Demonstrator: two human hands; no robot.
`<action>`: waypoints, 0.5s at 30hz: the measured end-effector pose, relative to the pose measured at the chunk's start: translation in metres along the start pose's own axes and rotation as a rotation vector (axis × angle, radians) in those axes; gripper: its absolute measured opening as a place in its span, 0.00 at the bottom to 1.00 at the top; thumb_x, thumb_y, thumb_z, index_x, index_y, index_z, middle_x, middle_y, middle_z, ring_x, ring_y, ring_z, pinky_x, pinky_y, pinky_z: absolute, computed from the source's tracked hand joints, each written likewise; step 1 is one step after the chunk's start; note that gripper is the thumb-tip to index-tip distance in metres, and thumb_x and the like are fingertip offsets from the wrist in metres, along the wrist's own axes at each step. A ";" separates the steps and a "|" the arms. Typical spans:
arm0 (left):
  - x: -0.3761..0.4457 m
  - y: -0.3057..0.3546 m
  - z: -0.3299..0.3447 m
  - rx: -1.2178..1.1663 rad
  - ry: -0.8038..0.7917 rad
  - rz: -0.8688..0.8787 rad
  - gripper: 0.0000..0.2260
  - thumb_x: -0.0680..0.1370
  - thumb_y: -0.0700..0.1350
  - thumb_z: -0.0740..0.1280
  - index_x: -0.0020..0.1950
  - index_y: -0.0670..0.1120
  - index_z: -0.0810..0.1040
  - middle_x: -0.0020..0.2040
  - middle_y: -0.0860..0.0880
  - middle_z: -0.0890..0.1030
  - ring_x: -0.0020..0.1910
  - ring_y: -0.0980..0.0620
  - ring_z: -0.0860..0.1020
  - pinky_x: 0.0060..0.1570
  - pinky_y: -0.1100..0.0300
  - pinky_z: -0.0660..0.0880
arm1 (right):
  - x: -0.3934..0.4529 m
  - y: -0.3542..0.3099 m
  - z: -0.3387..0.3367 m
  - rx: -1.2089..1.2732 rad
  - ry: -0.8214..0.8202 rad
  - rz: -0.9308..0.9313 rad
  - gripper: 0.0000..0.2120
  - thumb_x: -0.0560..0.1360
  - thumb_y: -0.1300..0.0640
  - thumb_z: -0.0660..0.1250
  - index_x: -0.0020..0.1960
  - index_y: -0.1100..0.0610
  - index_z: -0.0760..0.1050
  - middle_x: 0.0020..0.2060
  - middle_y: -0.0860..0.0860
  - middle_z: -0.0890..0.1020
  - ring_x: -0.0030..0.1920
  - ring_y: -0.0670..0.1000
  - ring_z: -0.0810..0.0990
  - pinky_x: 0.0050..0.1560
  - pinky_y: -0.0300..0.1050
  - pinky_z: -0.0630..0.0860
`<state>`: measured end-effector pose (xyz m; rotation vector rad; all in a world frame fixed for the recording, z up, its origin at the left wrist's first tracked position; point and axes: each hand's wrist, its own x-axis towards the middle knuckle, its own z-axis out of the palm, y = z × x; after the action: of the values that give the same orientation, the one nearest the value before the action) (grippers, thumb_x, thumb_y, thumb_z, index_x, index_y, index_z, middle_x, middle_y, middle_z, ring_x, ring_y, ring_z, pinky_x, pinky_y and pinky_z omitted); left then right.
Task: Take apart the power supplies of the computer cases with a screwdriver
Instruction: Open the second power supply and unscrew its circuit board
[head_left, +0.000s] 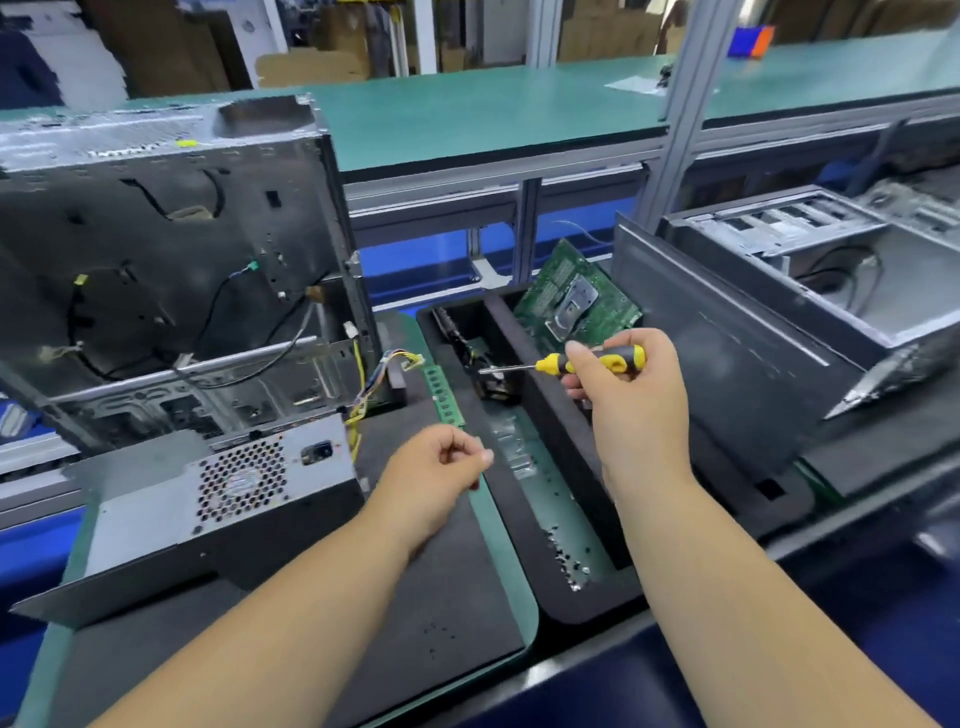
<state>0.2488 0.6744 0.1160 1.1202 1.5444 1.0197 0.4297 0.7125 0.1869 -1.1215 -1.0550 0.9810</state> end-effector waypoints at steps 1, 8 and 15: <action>0.002 -0.005 0.014 0.020 -0.011 -0.039 0.09 0.77 0.43 0.72 0.37 0.53 0.80 0.31 0.52 0.78 0.35 0.50 0.76 0.42 0.56 0.73 | 0.002 0.002 -0.010 0.006 0.021 0.014 0.12 0.74 0.56 0.74 0.46 0.50 0.70 0.35 0.47 0.82 0.36 0.48 0.85 0.39 0.41 0.79; 0.015 -0.003 0.083 0.025 -0.107 -0.078 0.06 0.78 0.43 0.70 0.52 0.54 0.82 0.46 0.49 0.84 0.45 0.55 0.84 0.52 0.60 0.77 | 0.017 0.013 -0.063 -0.048 0.062 0.098 0.11 0.75 0.55 0.74 0.49 0.53 0.71 0.40 0.54 0.84 0.36 0.47 0.85 0.39 0.41 0.78; 0.012 0.015 0.085 0.171 0.013 0.013 0.08 0.79 0.44 0.69 0.55 0.55 0.82 0.52 0.58 0.83 0.53 0.61 0.79 0.55 0.66 0.72 | 0.031 0.017 -0.077 -0.025 0.023 0.121 0.11 0.75 0.56 0.74 0.50 0.53 0.71 0.42 0.57 0.84 0.38 0.50 0.85 0.41 0.43 0.79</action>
<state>0.3328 0.6980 0.1097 1.2448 1.6614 0.9181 0.5102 0.7294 0.1661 -1.2262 -0.9921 1.0502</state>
